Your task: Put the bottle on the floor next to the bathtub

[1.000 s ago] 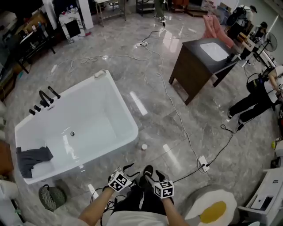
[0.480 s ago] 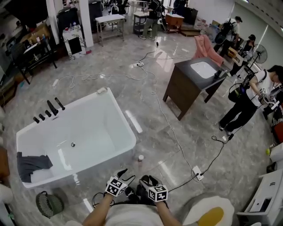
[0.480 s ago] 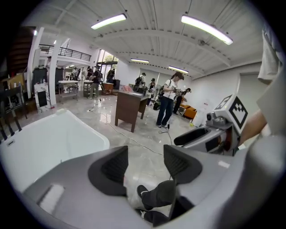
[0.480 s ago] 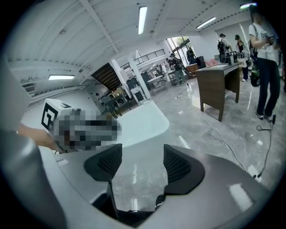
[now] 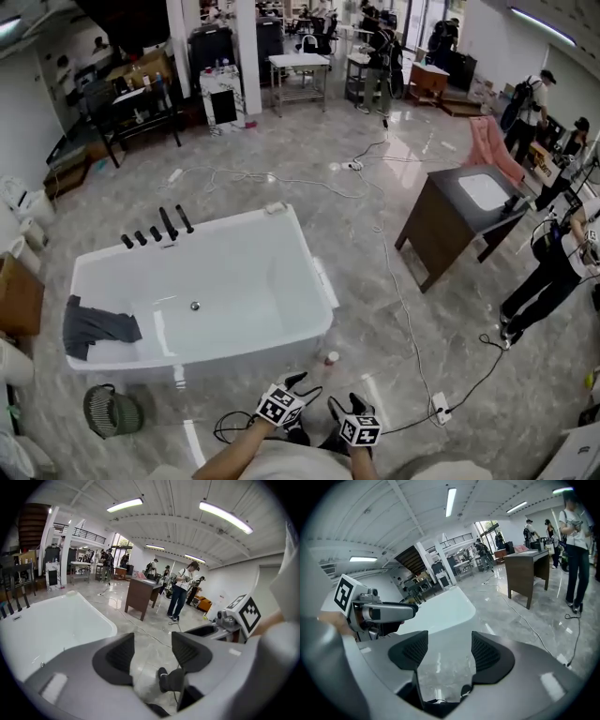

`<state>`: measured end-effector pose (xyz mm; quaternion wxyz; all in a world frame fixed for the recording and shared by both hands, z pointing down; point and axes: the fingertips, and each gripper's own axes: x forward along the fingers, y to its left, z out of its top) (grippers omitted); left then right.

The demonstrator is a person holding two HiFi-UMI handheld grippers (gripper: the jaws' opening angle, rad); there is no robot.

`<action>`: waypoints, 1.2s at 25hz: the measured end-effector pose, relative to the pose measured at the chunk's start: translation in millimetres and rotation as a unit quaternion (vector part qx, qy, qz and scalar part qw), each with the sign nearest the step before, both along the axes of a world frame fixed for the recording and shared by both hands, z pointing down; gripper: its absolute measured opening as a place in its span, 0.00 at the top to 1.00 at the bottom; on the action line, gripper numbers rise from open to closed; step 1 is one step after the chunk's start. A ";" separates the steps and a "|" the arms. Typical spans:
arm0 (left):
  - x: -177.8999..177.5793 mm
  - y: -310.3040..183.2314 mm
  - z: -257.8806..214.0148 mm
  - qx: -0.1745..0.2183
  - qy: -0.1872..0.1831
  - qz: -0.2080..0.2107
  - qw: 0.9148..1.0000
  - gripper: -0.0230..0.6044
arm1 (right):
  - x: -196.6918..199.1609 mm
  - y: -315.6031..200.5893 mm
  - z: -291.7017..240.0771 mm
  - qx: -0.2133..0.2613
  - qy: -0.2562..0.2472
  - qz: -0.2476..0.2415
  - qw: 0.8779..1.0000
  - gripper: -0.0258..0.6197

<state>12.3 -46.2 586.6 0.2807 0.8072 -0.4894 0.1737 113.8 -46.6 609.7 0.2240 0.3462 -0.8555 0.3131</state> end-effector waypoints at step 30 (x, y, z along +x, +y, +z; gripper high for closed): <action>0.0 3.1 1.8 -0.003 0.003 -0.037 0.999 0.48 | 4.7 -9.8 7.8 -0.002 0.014 -0.033 0.999 0.55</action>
